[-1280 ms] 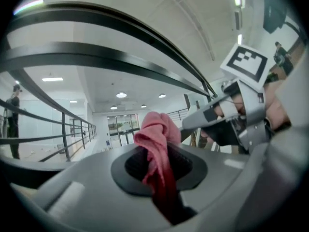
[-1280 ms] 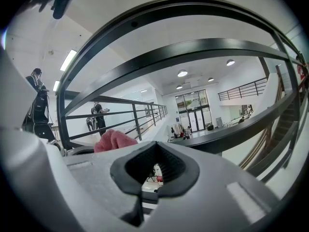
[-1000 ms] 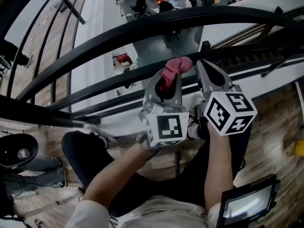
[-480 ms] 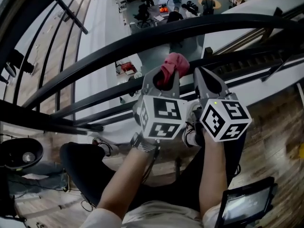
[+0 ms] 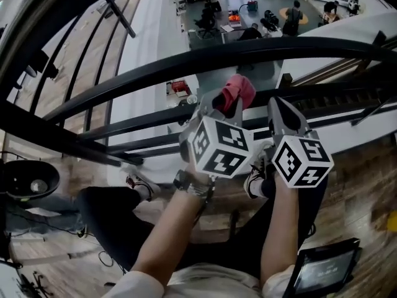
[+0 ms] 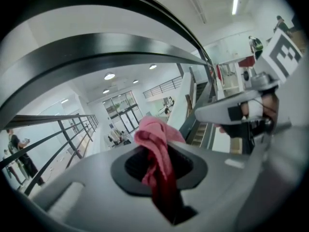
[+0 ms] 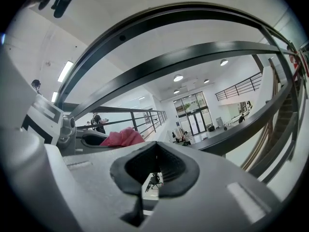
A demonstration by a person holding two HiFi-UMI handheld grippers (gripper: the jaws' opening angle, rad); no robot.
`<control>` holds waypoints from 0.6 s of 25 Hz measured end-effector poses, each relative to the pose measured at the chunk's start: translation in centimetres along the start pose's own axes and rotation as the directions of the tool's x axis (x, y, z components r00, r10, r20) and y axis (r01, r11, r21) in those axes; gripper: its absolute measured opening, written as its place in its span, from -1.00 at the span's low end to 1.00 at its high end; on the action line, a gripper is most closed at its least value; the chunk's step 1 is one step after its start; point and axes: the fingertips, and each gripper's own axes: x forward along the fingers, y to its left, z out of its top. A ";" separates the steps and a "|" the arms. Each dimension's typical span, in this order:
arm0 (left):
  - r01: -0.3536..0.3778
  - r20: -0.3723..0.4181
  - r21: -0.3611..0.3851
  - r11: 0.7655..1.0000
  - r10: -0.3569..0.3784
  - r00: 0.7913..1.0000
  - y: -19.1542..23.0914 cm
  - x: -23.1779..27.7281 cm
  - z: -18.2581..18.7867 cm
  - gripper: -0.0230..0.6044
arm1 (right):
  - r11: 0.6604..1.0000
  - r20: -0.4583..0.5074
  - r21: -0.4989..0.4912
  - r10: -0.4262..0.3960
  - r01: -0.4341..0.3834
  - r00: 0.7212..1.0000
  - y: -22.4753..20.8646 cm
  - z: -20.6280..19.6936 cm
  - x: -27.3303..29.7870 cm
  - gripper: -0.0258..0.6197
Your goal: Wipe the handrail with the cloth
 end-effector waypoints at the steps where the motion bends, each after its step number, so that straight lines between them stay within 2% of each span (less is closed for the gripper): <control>1: -0.003 -0.003 -0.004 1.000 0.003 1.000 0.3 -0.2 -0.3 -0.70 | 1.000 -0.002 -0.003 0.001 -0.001 1.000 0.2 -0.1 0.1 -0.92; 5: -0.027 -0.008 -0.033 0.999 0.027 1.000 1.5 -0.9 -1.1 -0.70 | 0.999 -0.006 -0.027 0.017 -0.017 1.000 1.0 0.0 0.4 -0.92; 11: -0.056 -0.009 -0.060 0.997 0.055 0.998 2.9 -2.1 -2.4 -0.70 | 0.983 -0.036 -0.180 0.030 -0.036 0.999 3.2 -0.3 1.1 -0.92; 15: -0.061 -0.017 -0.073 0.995 0.060 0.998 3.7 -2.7 -3.1 -0.70 | 0.974 -0.057 -0.218 0.045 -0.056 0.997 4.4 -0.7 1.6 -0.92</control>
